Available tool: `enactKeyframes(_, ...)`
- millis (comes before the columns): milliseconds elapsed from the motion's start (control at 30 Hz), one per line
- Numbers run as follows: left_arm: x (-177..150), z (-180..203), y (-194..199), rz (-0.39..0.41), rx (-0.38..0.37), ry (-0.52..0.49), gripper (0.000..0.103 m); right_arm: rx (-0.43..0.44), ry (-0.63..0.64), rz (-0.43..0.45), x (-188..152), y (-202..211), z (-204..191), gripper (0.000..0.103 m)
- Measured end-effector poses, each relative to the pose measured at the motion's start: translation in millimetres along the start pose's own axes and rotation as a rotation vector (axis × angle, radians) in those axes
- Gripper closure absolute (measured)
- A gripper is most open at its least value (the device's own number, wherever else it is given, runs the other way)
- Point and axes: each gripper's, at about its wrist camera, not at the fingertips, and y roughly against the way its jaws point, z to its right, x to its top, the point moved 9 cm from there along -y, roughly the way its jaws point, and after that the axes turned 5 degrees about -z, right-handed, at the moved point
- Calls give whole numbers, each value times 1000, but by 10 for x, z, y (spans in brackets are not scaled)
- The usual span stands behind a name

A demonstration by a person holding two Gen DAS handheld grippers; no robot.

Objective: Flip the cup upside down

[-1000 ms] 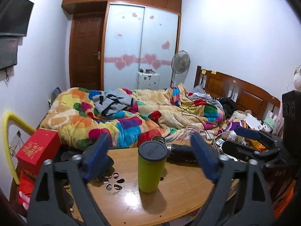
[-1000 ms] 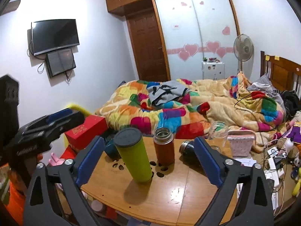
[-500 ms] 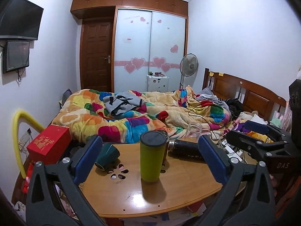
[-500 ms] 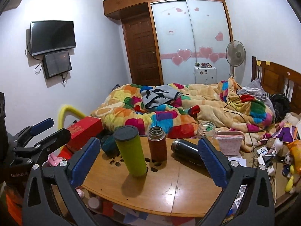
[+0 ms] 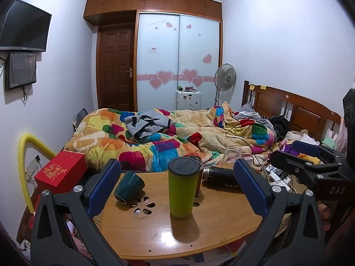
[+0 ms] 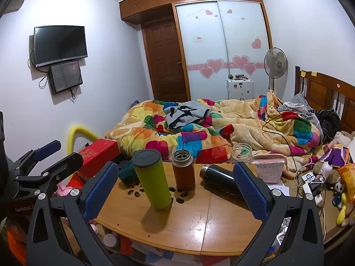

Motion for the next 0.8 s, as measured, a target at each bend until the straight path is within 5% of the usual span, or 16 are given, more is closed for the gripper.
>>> enactKeyframes(800,20,-53,-43,6,4,0,0,0,2,11,64,-18,33,0)
